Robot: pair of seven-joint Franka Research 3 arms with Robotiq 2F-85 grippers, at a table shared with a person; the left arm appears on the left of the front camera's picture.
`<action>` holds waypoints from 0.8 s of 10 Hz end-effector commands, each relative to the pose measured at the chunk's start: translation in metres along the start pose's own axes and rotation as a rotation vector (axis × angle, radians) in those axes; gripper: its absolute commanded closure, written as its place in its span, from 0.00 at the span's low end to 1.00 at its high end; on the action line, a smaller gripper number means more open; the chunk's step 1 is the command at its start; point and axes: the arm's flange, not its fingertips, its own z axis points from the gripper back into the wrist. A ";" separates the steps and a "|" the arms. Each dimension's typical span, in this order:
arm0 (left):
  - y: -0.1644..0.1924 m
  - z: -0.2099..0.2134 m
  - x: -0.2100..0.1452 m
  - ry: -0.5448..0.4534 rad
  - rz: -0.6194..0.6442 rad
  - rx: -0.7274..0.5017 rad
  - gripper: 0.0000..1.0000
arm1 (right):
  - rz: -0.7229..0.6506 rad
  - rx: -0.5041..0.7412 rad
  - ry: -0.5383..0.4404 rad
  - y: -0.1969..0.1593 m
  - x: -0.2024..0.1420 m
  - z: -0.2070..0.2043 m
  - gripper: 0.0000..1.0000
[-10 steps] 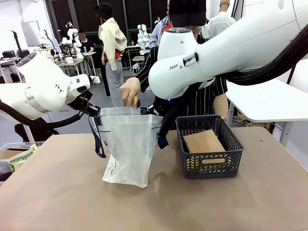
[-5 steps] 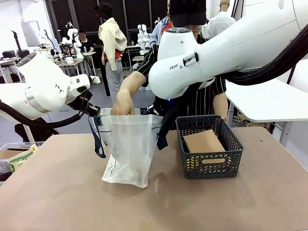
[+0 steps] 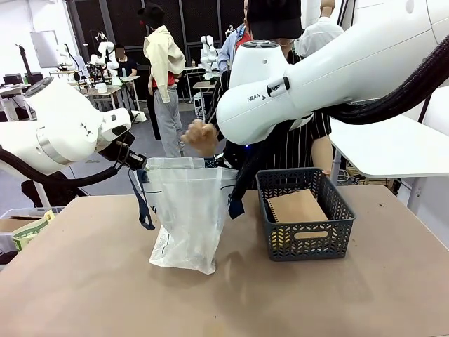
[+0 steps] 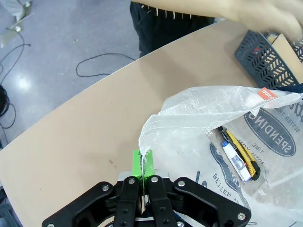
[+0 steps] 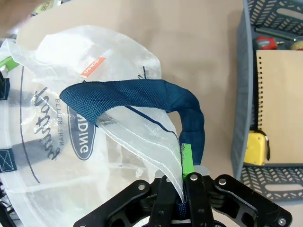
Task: Transfer purchased items from the store into the shopping bag.
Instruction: Move the Reusable shopping bag to the right side of the table.
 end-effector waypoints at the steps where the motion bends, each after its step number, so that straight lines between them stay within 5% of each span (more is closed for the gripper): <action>1: 0.000 0.004 -0.001 -0.002 0.007 0.005 1.00 | -0.005 0.017 0.006 -0.003 -0.004 -0.001 1.00; 8: 0.000 0.004 -0.001 -0.002 0.007 0.005 1.00 | -0.005 0.017 0.006 -0.003 -0.004 -0.001 1.00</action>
